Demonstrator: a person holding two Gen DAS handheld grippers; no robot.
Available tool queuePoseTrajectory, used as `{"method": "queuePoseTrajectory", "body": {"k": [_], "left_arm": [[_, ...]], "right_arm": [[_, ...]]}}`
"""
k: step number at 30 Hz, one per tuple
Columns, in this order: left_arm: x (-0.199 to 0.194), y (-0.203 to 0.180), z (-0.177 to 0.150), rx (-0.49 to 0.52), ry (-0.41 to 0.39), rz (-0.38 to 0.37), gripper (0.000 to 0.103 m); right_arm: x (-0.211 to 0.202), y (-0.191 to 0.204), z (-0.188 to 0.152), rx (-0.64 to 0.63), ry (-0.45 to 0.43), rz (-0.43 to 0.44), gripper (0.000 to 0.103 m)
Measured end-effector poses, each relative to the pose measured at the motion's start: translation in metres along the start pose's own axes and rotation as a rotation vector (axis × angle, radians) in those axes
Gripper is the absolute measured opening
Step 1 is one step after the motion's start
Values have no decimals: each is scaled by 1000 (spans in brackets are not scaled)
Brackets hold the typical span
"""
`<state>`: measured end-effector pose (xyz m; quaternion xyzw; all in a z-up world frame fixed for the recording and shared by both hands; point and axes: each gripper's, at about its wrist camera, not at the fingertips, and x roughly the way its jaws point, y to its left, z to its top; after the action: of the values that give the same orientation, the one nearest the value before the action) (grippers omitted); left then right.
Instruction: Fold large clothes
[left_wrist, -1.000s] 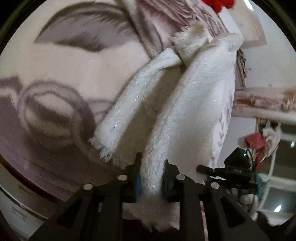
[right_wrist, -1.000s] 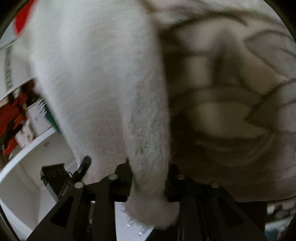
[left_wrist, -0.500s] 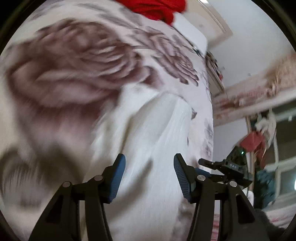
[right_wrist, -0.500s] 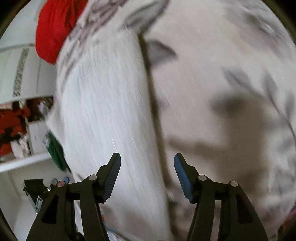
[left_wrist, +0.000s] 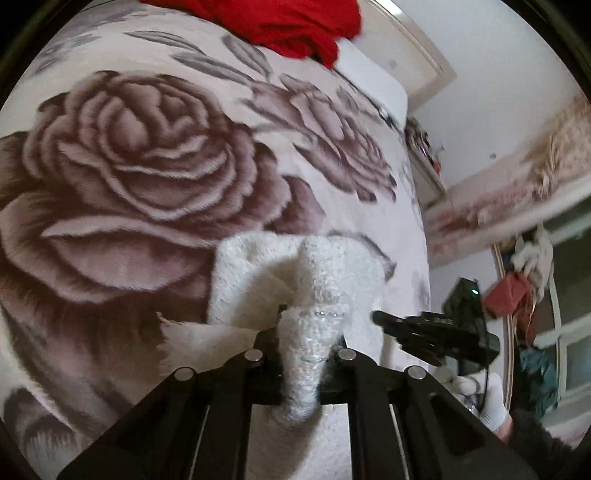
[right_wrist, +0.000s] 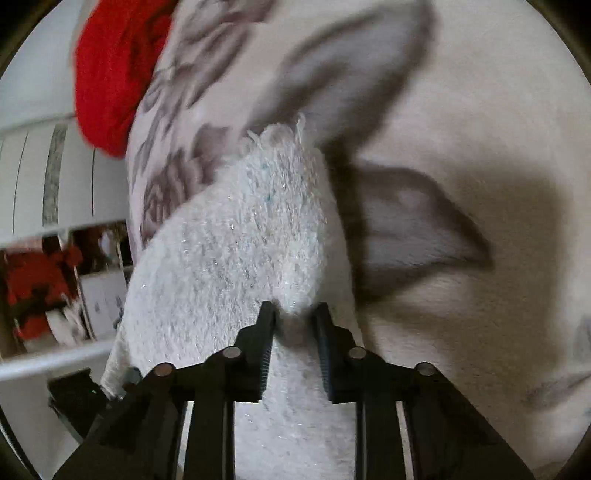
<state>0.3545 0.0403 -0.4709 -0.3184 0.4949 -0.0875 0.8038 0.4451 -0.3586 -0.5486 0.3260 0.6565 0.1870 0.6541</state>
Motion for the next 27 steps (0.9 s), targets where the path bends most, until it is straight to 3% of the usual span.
{"method": "queuePoseTrajectory", "body": {"k": [4,7,10,15,18,21,24,27], "left_arm": [[42,42,14,-52,68,70,8],[82,72,11,-65,162,84,13],[77,76,10,-68,181,43,19],[15,63,4,-39,130,45,60],[-18,66,-12,13,69,186,64],[-38,86,-45,57,31,412,64],[-35,125,-87,42,98,544,64],[-23,162,-128,-2,154,578,64]], "right_arm": [[2,42,6,-46,-85,-37,6],[15,47,15,-92,-26,-151,6],[13,53,9,-151,0,-236,8],[-27,91,-40,-231,-35,-300,10],[-39,106,-93,-304,25,-232,10],[6,137,-126,-386,157,-220,10],[70,168,-146,-496,245,-310,10],[127,173,-151,-547,265,-492,9]]}}
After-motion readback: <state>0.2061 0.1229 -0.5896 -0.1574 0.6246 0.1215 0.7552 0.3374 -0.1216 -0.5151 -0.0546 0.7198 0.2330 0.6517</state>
